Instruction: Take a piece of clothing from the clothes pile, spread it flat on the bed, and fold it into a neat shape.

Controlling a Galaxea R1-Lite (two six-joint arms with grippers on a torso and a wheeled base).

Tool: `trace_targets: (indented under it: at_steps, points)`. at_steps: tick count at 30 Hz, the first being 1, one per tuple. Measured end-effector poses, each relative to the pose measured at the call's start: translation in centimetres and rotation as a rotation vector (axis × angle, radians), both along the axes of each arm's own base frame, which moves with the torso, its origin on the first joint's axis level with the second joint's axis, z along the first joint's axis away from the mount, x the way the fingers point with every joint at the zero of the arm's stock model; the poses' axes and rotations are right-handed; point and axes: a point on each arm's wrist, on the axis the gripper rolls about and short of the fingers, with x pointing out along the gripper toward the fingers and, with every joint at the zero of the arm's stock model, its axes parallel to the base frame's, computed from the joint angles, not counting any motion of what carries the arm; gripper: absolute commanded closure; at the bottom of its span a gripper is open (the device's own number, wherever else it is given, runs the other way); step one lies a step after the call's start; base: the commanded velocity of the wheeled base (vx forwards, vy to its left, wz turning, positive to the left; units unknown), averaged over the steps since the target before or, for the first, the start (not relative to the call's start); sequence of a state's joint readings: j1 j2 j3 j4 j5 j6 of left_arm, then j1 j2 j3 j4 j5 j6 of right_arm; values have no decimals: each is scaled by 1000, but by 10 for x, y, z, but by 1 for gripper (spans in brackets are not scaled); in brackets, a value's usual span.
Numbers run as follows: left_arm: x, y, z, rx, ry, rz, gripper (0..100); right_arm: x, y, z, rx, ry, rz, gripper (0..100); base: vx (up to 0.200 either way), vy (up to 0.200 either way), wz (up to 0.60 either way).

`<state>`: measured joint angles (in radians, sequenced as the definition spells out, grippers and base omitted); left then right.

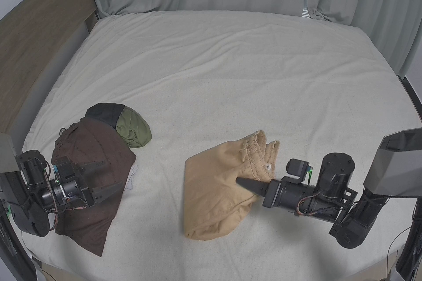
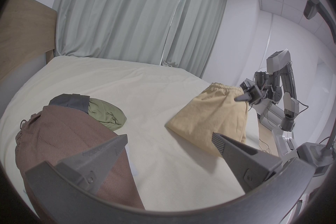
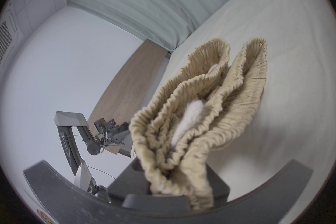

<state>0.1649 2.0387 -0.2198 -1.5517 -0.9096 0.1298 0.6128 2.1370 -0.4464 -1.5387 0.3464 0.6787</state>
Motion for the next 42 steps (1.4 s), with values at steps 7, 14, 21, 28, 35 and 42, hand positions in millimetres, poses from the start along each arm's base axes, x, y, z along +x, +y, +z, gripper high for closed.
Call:
trace_targets:
  at_steps: [7, 14, 21, 28, 35, 42]
  points:
    - [0, 0, 0, 0, 2, -1, 0, 14, 2, 27, 68, -100, -13, 100, 0, 0, 0]
    - [0, 0, 0, 0, 0, -2, 0, 35, 2, 49, 122, -186, -47, 100, 0, 0, 0]
    - [0, 0, 0, 0, 0, -1, 0, 59, 0, 71, 173, -262, -58, 100, 0, 0, 0]
    - [0, -1, 0, -1, 1, -2, 0, 85, -3, 81, 195, -293, -61, 100, 0, 0, 0]
    - [0, -1, 0, -1, 0, -3, 0, 115, -2, 86, 205, -306, -76, 100, 0, 0, 0]
    - [0, -1, 0, -2, 1, -5, 0, 145, -2, 87, 209, -291, -85, 100, 0, 0, 0]
